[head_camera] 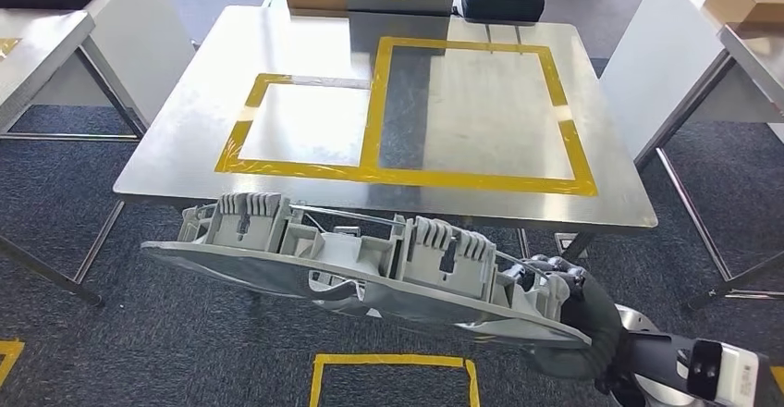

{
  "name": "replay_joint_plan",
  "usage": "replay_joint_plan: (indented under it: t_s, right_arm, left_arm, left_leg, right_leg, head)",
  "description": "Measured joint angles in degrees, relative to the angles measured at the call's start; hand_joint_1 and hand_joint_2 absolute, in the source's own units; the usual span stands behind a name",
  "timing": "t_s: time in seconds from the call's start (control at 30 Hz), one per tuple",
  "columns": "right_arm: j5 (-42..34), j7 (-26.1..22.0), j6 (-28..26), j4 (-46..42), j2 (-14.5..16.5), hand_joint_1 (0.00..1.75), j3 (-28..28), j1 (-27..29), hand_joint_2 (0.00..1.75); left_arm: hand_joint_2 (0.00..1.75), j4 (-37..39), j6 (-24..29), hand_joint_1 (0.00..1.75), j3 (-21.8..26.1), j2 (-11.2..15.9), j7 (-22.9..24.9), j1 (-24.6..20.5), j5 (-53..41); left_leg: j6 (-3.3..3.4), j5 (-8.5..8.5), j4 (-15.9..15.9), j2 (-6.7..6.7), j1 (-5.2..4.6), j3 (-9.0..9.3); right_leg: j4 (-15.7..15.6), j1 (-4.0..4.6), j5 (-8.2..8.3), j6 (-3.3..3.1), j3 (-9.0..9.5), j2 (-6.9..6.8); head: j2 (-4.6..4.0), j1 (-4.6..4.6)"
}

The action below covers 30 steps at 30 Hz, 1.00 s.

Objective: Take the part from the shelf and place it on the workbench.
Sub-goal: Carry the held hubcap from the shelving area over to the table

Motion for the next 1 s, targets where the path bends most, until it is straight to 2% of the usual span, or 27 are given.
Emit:
replay_joint_plan:
  t_s: [0.03,0.1,0.13,0.17,0.2,0.27,0.3,0.33,0.4,0.47,0.5,0.53,0.6,0.63,0.67,0.7,0.77,0.83,0.87,0.9,0.93,1.0]
  right_arm:
    - [-0.11,-0.03,-0.03,0.00,-0.03,1.75,0.00,-0.35,1.75]
    - [-0.17,0.03,-0.13,0.01,-0.05,1.75,0.03,-0.81,1.75]
    - [-0.16,0.11,-0.19,0.01,-0.07,1.75,0.06,-0.87,1.75]
    - [-0.13,0.17,-0.24,0.02,-0.09,1.75,0.12,-0.91,1.75]
    - [-0.11,0.19,-0.27,0.02,-0.13,1.75,0.19,-0.97,1.75]
    - [-0.10,0.16,-0.32,0.02,-0.19,1.75,0.34,-1.20,1.75]
    - [-0.11,0.14,-0.34,0.03,-0.21,1.75,0.40,-1.32,1.75]
    - [-0.12,0.14,-0.35,0.04,-0.21,1.75,0.46,-1.42,1.75]
    - [-0.11,0.14,-0.35,0.05,-0.23,1.75,0.55,-1.50,1.75]
    - [-0.11,0.13,-0.35,0.06,-0.26,1.75,0.61,-1.59,1.75]
    - [-0.14,0.07,-0.35,0.07,-0.28,1.75,0.63,-1.72,1.75]
    - [-0.19,-0.07,-0.36,0.06,-0.28,1.75,0.64,-1.86,1.75]
    - [-0.37,-0.60,-0.37,0.05,-0.29,1.75,0.65,-2.05,1.75]
    - [-0.46,-0.91,-0.35,0.05,-0.30,1.75,0.65,-2.06,1.75]
    - [-0.55,-1.21,-0.33,0.05,-0.31,1.75,0.66,-2.07,1.75]
    - [-0.60,-1.45,-0.30,0.05,-0.32,1.75,0.66,-2.09,1.75]
    - [-0.64,-1.77,-0.29,0.04,-0.32,1.75,0.68,-2.19,1.75]
    - [-0.67,-1.91,-0.33,0.03,-0.31,1.75,0.72,-2.36,1.75]
    - [-0.68,-1.92,-0.37,0.00,-0.29,1.75,0.75,-2.44,1.75]
    - [-0.70,-1.92,-0.41,-0.03,-0.28,1.75,0.78,-2.51,1.75]
    - [-0.74,-1.91,-0.44,-0.07,-0.26,1.75,0.79,-2.57,1.75]
    - [-0.79,-1.91,-0.48,-0.14,-0.21,1.75,0.81,-2.71,1.75]
  left_arm:
    - [1.75,-0.01,0.04,0.00,0.09,-0.02,-0.05,-0.05,0.02]
    - [1.75,-0.01,0.10,0.00,0.30,-0.02,-0.25,-0.10,0.03]
    - [1.75,-0.01,0.10,0.00,0.38,-0.02,-0.36,-0.07,0.03]
    - [1.75,-0.01,0.10,0.00,0.43,-0.03,-0.45,-0.03,0.03]
    - [1.75,-0.01,0.10,0.00,0.45,-0.05,-0.52,0.00,0.03]
    - [1.75,0.00,0.10,0.00,0.54,-0.20,-0.61,0.00,0.03]
    - [1.75,0.00,0.10,0.00,0.60,-0.27,-0.67,-0.03,0.03]
    - [1.75,0.00,0.10,0.00,0.67,-0.34,-0.71,-0.07,0.03]
    - [1.75,-0.01,0.10,0.00,0.79,-0.38,-0.80,-0.07,0.03]
    - [1.75,-0.01,0.10,0.00,0.83,-0.39,-0.84,-0.04,0.04]
    - [1.75,-0.01,0.09,0.00,0.84,-0.40,-0.87,-0.10,0.05]
    - [1.75,-0.01,0.09,0.00,0.85,-0.39,-0.89,-0.19,0.08]
    - [1.75,0.00,0.08,0.00,0.86,-0.33,-0.91,-0.26,0.14]
    - [1.75,-0.01,0.07,0.00,0.87,-0.28,-0.90,-0.19,0.15]
    - [1.75,-0.01,0.04,0.00,0.87,-0.23,-0.90,-0.09,0.15]
    - [1.75,-0.01,0.00,0.00,0.87,-0.20,-0.89,-0.01,0.13]
    - [1.75,-0.01,-0.09,0.00,0.87,-0.13,-0.89,0.06,0.09]
    - [1.75,0.01,-0.15,0.00,0.87,-0.08,-0.87,0.03,0.05]
    - [1.75,0.01,-0.18,0.00,0.87,-0.07,-0.82,0.04,0.04]
    - [1.75,0.01,-0.20,0.00,0.87,-0.07,-0.75,0.04,0.02]
    - [1.75,0.01,-0.20,0.00,0.87,-0.08,-0.67,0.03,0.02]
    - [1.75,0.00,-0.20,0.00,0.88,-0.15,-0.58,0.00,0.01]
  left_leg:
    - [0.22,-0.21,-0.05,-0.02,0.03,0.25]
    - [0.47,-0.74,-0.04,-0.06,0.03,0.61]
    - [0.46,-1.04,-0.04,-0.11,0.03,0.85]
    - [0.40,-1.38,-0.03,-0.19,0.03,1.21]
    - [0.30,-1.75,-0.03,-0.26,0.03,1.70]
    - [0.00,-2.57,-0.05,-0.38,0.03,2.76]
    - [-0.23,-2.90,-0.08,-0.43,0.01,3.15]
    - [-0.54,-3.19,-0.19,-0.44,0.01,3.35]
    - [-1.32,-3.19,0.00,-0.41,-0.06,3.72]
    - [-2.01,-3.51,0.95,-0.28,-0.09,3.96]
    - [-2.27,-4.22,2.22,-0.20,-0.09,3.49]
    - [-2.47,-5.39,4.51,-0.13,-0.05,2.31]
    - [-2.70,-8.34,11.25,-0.05,0.02,-1.78]
    - [-2.78,-9.20,13.97,-0.04,0.05,-3.77]
    - [-2.85,-9.00,15.02,-0.03,0.07,-5.03]
    - [-2.90,-7.54,13.97,-0.02,0.10,-5.24]
    - [-2.94,-2.36,6.99,0.06,0.18,-3.22]
    - [-2.44,-0.07,1.30,0.17,0.08,-1.28]
    - [-2.02,0.06,0.25,0.19,0.01,-0.94]
    - [-1.53,-0.39,0.22,0.20,-0.08,-0.82]
    - [-1.10,-0.15,0.22,0.16,-0.02,-0.54]
    - [-0.39,-0.32,0.00,0.09,0.15,0.19]
  right_leg:
    - [2.98,-0.13,-1.03,0.33,-1.71,0.01]
    - [10.09,-0.30,-3.89,0.83,-6.53,0.02]
    - [12.29,-0.37,-4.72,0.97,-8.44,0.01]
    - [12.58,-0.41,-4.39,0.97,-9.44,0.01]
    - [10.72,-0.43,-2.66,0.87,-9.31,0.01]
    - [3.09,-0.34,2.77,0.30,-6.91,-0.01]
    - [-0.16,-0.15,4.09,-0.03,-5.82,-0.05]
    - [-2.16,0.06,4.62,-0.38,-5.16,-0.07]
    - [-3.21,0.30,4.31,-1.13,-4.82,-0.02]
    - [-3.78,-0.01,5.03,-1.87,-3.74,0.01]
    - [-3.89,-0.15,4.93,-2.17,-3.13,-0.03]
    - [-3.99,-0.25,4.74,-2.40,-2.59,-0.08]
    - [-3.99,-0.22,4.13,-2.71,-1.99,-0.11]
    - [-3.98,-0.22,3.79,-2.72,-1.68,-0.07]
    - [-3.97,-0.25,3.42,-2.68,-1.28,-0.01]
    - [-3.95,-0.30,3.01,-2.56,-0.76,0.06]
    - [-3.92,-0.43,2.03,-2.17,0.47,0.09]
    - [-3.79,-0.38,1.11,-1.55,1.28,0.13]
    - [-3.66,-0.28,0.81,-1.18,1.47,0.15]
    - [-3.56,-0.18,0.67,-0.88,1.60,0.20]
    - [-3.40,-0.16,0.59,-0.62,1.66,0.20]
    - [-1.17,-0.23,0.20,-0.16,0.84,0.20]
  head:
    - [0.00,0.10]
    - [0.00,0.25]
    - [0.00,0.27]
    - [0.00,0.29]
    - [0.00,0.35]
    - [0.00,0.48]
    - [0.00,0.54]
    - [0.00,0.60]
    - [0.00,0.62]
    - [0.00,0.56]
    - [0.00,0.43]
    - [0.00,0.30]
    - [0.00,0.05]
    - [0.00,-0.01]
    - [0.00,-0.05]
    - [0.00,-0.10]
    - [0.00,-0.17]
    - [0.00,-0.24]
    - [0.00,-0.25]
    - [0.00,-0.25]
    - [0.00,-0.23]
    - [0.00,-0.11]
